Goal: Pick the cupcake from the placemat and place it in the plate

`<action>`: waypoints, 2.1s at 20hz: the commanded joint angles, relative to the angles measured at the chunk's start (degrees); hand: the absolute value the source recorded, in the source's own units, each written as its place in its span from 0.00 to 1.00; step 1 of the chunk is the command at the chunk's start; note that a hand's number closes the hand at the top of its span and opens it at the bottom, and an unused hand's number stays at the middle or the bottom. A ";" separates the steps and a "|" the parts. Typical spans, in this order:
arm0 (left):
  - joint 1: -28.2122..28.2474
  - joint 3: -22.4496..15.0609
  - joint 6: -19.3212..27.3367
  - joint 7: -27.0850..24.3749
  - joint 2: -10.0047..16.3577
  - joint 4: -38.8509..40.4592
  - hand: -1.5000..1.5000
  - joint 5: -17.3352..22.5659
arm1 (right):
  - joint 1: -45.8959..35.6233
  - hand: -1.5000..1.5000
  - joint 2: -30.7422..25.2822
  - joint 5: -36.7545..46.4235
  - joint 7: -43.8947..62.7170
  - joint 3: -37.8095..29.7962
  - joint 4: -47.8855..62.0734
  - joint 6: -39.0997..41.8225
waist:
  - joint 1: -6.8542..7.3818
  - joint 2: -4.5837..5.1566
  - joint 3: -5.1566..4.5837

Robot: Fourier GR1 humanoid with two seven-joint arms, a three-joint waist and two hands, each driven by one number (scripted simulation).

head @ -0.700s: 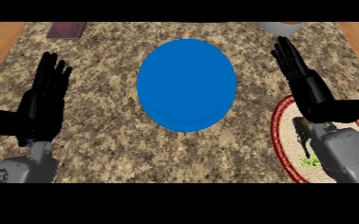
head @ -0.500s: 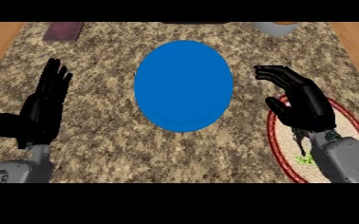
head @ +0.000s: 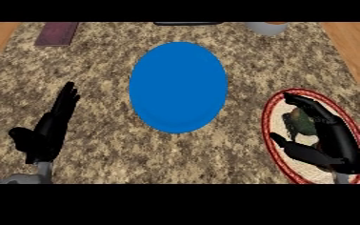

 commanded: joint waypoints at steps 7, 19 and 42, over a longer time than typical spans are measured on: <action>-0.03 0.38 -3.32 -3.53 -0.62 3.69 0.50 -3.06 | 23.33 0.00 -2.66 4.09 -13.21 -8.70 -11.73 -5.01 | 0.96 0.03 0.06; -2.70 2.65 -5.14 -3.35 -0.26 6.45 0.50 -2.28 | 33.88 0.00 -23.04 17.31 8.17 -13.84 -17.72 -1.73 | 1.35 0.28 -0.06; 2.45 3.60 -8.25 -3.88 -4.70 2.10 0.50 -6.35 | 20.00 0.00 -14.64 34.12 32.66 -9.64 -13.09 16.06 | 2.22 0.15 0.09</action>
